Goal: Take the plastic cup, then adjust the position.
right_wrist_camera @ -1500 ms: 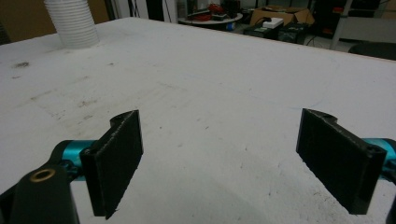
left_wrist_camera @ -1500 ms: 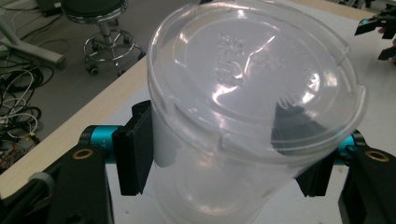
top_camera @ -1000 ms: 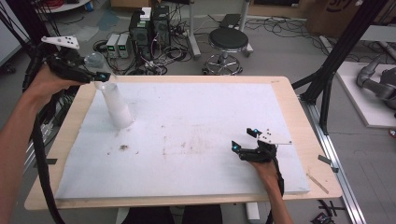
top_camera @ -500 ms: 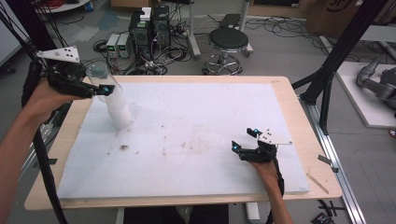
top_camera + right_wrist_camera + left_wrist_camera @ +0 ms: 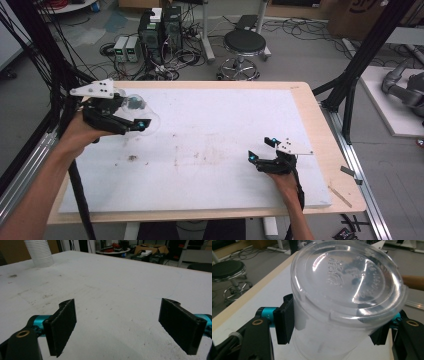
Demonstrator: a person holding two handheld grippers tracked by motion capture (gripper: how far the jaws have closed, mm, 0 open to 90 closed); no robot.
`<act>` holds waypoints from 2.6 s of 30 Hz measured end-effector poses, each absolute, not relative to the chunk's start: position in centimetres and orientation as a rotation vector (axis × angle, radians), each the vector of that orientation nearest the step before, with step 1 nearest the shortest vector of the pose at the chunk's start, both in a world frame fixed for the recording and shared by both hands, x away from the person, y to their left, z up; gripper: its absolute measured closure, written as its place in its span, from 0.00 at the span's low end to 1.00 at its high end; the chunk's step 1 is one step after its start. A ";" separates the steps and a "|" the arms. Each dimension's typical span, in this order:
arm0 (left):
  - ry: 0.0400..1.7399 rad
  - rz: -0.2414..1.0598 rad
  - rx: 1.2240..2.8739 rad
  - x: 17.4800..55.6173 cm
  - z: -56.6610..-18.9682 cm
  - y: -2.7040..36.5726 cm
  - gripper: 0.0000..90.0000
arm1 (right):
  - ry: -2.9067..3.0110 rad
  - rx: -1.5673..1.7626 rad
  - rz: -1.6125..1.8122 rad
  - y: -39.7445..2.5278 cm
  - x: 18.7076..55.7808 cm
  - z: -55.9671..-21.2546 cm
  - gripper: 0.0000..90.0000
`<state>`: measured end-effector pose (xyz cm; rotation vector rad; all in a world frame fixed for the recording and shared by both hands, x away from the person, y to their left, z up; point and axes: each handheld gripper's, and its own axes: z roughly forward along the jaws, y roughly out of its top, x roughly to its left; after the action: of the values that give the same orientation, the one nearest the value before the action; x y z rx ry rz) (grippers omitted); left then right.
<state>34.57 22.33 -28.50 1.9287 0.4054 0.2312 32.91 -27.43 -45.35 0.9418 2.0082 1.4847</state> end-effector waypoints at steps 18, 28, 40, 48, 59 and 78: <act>0.344 0.119 1.926 34.5 -33.6 17.1 0.37 | 2.015 0.938 1.473 -27.4 32.9 -45.3 0.16; 0.355 0.096 1.922 35.1 -34.9 16.6 0.37 | 2.008 0.937 1.479 -27.3 32.8 -45.3 0.16; 0.337 0.109 1.923 34.9 -34.6 16.6 0.37 | 2.016 0.947 1.478 -27.4 33.0 -45.3 0.16; 0.325 0.108 1.922 34.7 -34.5 16.5 0.37 | 2.019 0.949 1.481 -27.4 33.0 -45.3 0.16; 0.302 0.088 1.909 34.6 -34.6 16.0 0.37 | 2.090 0.831 1.619 -26.9 33.1 -43.5 0.16; 0.248 0.024 1.837 34.3 -35.3 15.0 0.38 | 2.328 0.511 1.834 -23.9 33.1 -39.3 0.16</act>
<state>34.35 14.95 -35.28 1.8371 0.2477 0.0242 33.05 -23.87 -39.26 0.5107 2.3279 1.8345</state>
